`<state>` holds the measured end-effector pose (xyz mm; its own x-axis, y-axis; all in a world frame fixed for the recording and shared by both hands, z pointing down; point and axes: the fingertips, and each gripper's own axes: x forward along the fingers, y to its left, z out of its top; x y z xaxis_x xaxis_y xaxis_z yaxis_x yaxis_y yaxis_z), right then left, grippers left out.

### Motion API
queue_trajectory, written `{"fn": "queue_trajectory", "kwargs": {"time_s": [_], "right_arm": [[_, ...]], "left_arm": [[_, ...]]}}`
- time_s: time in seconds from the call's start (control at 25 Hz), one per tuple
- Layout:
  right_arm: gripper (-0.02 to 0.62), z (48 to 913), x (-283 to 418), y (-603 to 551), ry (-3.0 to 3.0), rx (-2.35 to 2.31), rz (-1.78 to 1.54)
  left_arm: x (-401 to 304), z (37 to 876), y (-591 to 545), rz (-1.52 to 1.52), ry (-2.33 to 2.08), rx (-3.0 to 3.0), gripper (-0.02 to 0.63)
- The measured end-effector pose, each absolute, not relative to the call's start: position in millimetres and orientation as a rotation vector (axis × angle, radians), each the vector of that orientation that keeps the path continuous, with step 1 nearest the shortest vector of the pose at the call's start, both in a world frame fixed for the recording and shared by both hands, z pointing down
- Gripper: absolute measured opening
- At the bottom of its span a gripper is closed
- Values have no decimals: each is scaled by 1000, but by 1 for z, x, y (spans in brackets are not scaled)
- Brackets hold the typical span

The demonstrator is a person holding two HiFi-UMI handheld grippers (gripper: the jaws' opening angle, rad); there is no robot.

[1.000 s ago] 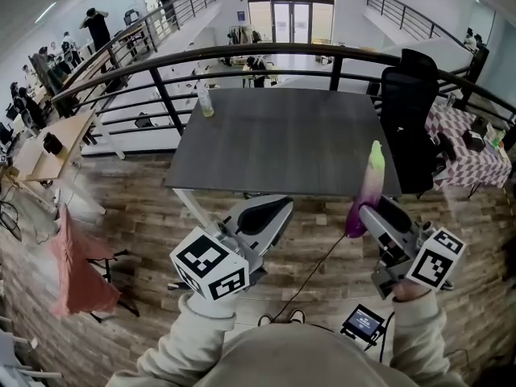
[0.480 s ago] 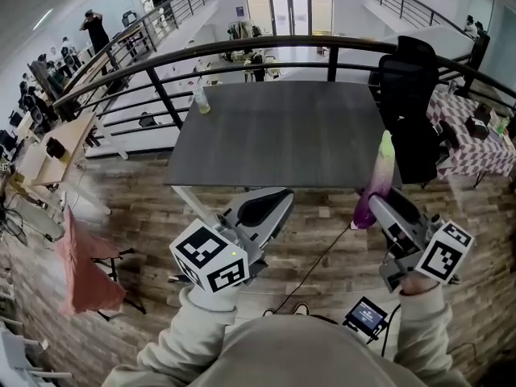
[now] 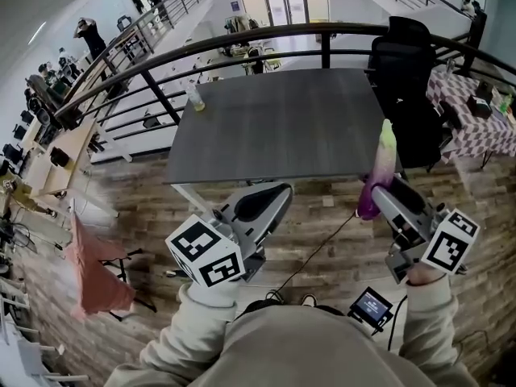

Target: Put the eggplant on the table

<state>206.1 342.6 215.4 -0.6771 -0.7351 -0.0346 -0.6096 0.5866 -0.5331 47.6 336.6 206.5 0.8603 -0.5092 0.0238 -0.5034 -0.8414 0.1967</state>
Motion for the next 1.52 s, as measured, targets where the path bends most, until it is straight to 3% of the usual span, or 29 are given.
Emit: {"fn": "queue_trajectory", "kwargs": {"time_s": [0.84,1.52], "right_arm": [[210,219,223,297,2534,-1223,-711],[210,223,136,146,2576,-1225,-762]], "left_arm": [[69,209,271,-95,-649,2874,-1],[-7,225,123,-105,-600,2846,-2]]}}
